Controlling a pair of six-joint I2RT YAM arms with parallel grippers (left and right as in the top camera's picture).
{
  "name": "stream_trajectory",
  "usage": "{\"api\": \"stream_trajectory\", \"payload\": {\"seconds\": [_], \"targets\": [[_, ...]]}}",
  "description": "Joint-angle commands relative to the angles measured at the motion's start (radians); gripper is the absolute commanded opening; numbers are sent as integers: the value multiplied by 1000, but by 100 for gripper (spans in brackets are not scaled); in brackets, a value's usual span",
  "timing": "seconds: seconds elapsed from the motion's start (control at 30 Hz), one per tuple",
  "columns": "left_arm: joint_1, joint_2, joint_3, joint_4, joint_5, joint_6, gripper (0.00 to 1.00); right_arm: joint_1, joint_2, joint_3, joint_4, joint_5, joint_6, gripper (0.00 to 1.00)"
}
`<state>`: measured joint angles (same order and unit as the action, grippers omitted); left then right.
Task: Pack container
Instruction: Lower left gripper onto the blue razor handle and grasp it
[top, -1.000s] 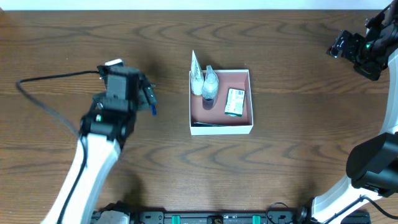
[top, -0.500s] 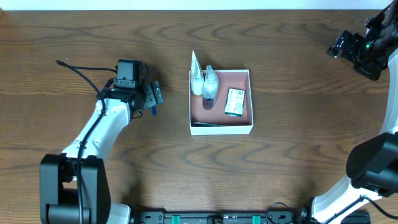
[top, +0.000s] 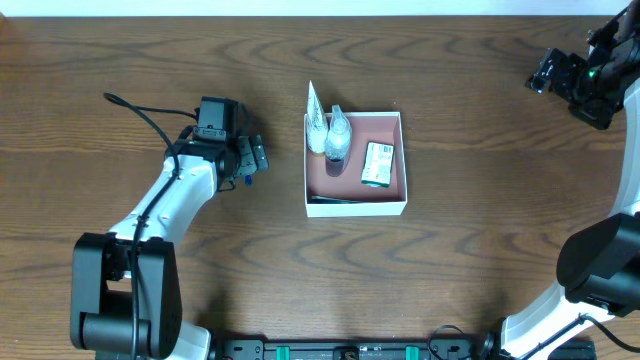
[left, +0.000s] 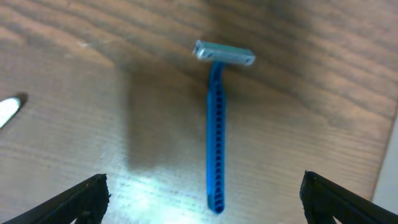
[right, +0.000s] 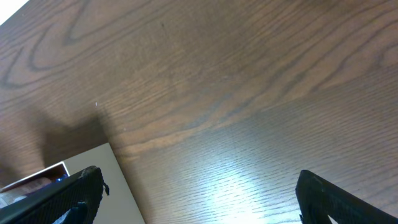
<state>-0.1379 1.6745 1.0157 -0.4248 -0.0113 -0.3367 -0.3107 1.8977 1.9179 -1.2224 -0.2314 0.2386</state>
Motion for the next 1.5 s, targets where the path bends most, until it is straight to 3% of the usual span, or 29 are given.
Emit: {"api": "stream_trajectory", "payload": {"seconds": [0.0, 0.33, 1.47], "targets": [[1, 7, 77, -54, -59, 8, 98, -5, -7, 10, -1, -1, 11, 99], [1, 125, 270, -257, -56, 26, 98, -5, -7, 10, -1, -1, 12, 99], [1, 281, 268, -252, -41, 48, 98, -5, -7, 10, -1, -1, 11, 99]]}}
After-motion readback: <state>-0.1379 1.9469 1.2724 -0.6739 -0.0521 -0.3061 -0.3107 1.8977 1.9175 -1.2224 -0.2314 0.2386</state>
